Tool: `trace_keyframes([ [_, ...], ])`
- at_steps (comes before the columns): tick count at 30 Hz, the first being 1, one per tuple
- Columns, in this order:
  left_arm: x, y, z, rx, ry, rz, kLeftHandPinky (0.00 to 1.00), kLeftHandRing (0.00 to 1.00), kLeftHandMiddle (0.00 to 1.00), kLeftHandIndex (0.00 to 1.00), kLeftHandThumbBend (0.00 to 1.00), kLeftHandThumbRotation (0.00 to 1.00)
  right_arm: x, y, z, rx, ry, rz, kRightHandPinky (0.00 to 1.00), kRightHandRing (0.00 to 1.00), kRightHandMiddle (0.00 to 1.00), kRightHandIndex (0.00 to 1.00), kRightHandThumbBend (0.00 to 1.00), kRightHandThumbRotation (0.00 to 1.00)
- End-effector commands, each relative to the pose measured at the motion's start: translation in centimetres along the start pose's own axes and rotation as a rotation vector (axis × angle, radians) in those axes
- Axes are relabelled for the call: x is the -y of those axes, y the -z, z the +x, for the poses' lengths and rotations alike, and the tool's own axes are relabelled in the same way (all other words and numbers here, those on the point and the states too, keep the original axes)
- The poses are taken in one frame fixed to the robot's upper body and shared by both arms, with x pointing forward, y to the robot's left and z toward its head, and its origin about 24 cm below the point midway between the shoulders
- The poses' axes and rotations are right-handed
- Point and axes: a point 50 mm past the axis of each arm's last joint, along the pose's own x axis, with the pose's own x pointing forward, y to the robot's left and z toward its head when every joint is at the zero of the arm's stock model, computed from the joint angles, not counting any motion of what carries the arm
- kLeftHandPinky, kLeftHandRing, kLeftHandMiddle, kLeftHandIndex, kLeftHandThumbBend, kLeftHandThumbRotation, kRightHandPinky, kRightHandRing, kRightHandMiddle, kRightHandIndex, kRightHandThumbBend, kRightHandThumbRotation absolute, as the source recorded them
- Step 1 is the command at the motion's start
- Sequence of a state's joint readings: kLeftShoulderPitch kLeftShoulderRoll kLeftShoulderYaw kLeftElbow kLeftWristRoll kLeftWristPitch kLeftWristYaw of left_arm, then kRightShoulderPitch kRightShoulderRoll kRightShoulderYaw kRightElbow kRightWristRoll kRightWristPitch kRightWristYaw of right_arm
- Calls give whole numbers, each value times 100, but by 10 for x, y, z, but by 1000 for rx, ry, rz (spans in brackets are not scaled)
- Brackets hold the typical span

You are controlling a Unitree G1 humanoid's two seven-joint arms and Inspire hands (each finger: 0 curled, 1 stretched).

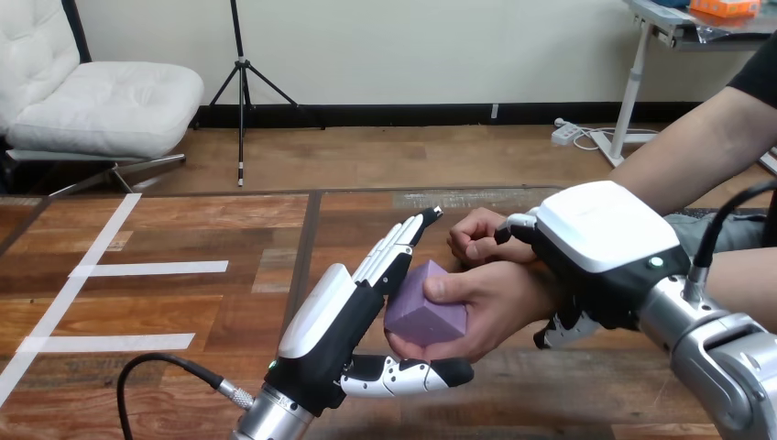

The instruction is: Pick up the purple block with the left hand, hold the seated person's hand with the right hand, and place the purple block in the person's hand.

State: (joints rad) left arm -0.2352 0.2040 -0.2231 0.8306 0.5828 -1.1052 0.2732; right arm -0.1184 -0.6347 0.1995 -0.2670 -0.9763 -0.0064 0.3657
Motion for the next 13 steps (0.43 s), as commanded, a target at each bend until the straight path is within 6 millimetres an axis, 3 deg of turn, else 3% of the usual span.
trace_keyframes([
  [1,-13,-7,17,80,-24,34,100,100,100,100,94,75,14,1,-2,7,98,1,63,74,79,78,84,5],
  [13,-13,-6,14,73,-47,10,100,100,100,100,95,74,14,-1,-13,35,163,80,63,74,78,76,83,5],
])
